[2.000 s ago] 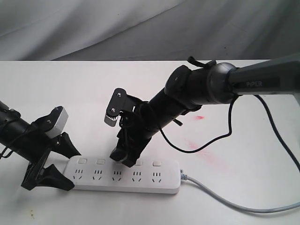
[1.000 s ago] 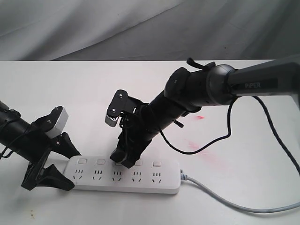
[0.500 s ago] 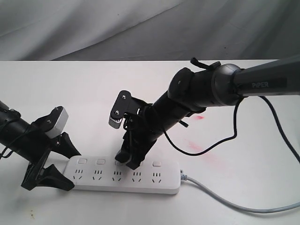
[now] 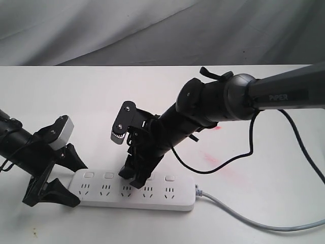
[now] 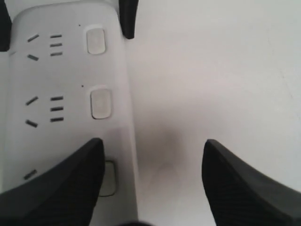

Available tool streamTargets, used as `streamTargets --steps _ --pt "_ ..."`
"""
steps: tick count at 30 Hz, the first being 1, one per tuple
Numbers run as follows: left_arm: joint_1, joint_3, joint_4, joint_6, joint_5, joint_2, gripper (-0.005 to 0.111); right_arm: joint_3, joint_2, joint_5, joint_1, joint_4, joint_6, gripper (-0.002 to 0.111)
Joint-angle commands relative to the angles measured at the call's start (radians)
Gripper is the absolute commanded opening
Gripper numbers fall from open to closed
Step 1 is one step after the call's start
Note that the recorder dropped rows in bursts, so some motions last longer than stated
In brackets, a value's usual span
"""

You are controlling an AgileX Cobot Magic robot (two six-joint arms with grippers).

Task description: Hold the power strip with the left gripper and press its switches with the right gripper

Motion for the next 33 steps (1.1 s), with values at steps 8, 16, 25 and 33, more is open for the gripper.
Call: streamTargets --steps 8,16,25,33 --pt "-0.007 0.005 0.068 0.001 -0.046 0.009 0.056 0.025 -0.149 0.054 -0.073 0.004 -0.061 0.057" --pt "-0.007 0.005 0.068 0.001 -0.046 0.009 0.056 0.124 -0.152 0.002 -0.087 0.058 -0.116 0.057" --pt "-0.007 0.005 0.068 0.001 -0.046 0.009 0.056 0.160 -0.152 -0.019 -0.087 0.154 -0.192 0.057" --pt "-0.007 0.005 0.068 0.001 -0.046 0.009 0.056 0.160 -0.105 -0.009 -0.087 0.140 -0.182 0.057"
